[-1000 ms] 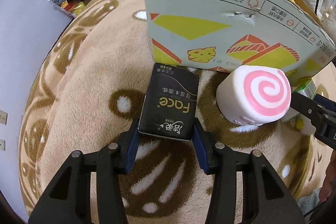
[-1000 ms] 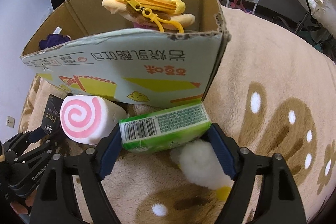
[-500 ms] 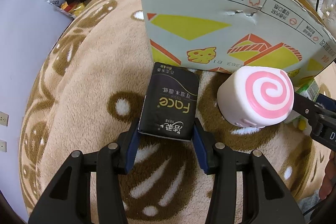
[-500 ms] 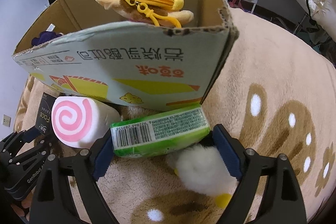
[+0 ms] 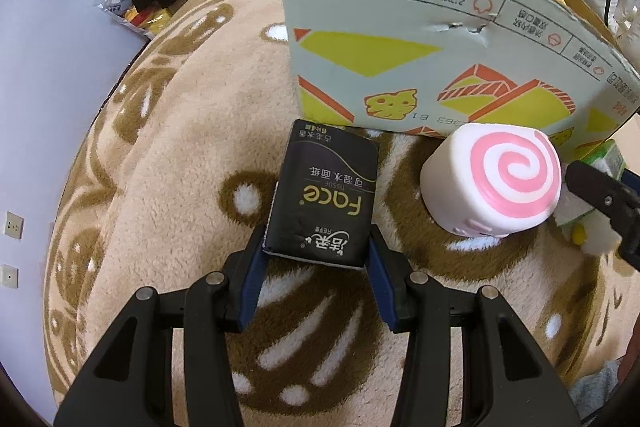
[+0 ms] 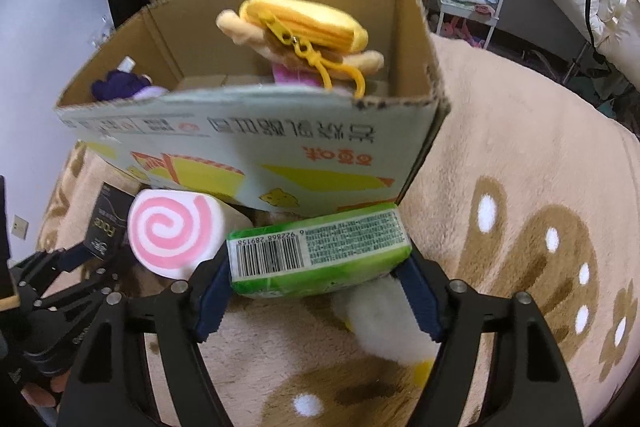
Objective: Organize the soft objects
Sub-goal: 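Close the left tool on the tissue pack while the right tool grasps the green packet, then lift and carry the tissue pack and green packet over the box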
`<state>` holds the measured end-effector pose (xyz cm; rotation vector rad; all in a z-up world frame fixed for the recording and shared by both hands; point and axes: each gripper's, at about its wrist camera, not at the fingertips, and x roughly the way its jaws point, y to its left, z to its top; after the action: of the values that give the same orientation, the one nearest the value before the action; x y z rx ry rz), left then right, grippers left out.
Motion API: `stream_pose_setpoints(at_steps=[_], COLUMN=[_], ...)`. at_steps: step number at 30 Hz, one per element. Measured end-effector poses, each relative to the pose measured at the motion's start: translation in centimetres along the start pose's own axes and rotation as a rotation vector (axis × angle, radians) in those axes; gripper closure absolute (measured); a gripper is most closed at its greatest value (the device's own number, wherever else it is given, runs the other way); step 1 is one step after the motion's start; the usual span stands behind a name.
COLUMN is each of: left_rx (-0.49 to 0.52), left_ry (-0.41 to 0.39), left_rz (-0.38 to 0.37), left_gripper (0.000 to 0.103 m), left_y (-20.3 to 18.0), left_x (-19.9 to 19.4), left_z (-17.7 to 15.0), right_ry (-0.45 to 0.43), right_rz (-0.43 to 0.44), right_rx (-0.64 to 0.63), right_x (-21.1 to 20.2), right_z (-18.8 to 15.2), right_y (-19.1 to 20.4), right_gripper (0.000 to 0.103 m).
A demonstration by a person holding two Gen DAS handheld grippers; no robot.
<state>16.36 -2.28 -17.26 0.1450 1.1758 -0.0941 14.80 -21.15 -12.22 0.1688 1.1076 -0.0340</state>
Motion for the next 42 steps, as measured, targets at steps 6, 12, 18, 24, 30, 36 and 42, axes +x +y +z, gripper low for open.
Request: stream_pose_setpoints(at_steps=[6, 12, 18, 24, 30, 36, 42], left_rx=[-0.004, -0.032, -0.038, -0.055, -0.032, -0.01, -0.023], left_ry=[-0.046, -0.18, -0.275, -0.355, -0.436, -0.523, -0.572], left_rz=[0.027, 0.029, 0.046, 0.049, 0.066, 0.066, 0.051], left_gripper=[0.057, 0.057, 0.057, 0.057, 0.057, 0.057, 0.057], left_y=[0.1, 0.5, 0.7, 1.2, 1.0, 0.5, 0.6], left_x=[-1.9, -6.0, -9.1, -11.4, -13.6, -15.7, -17.2], left_z=[-0.6, -1.1, -1.8, -2.4, -3.4, -4.2, -4.6], right_ry=[-0.055, -0.111, -0.183, -0.258, -0.353, -0.414, -0.472], right_rz=[-0.001, -0.01, -0.012, -0.036, -0.058, -0.063, -0.049], right_rx=[-0.01, -0.015, -0.018, -0.042, -0.047, -0.046, -0.039], right_x=[-2.0, -4.1, -6.6, -8.6, -11.0, -13.0, -14.8], right_z=[-0.2, -0.5, -0.9, -1.3, -1.6, -1.8, -1.8], right_y=[0.2, 0.4, 0.5, 1.2, 1.3, 1.6, 1.8], right_gripper=[0.024, 0.024, 0.024, 0.024, 0.024, 0.024, 0.024])
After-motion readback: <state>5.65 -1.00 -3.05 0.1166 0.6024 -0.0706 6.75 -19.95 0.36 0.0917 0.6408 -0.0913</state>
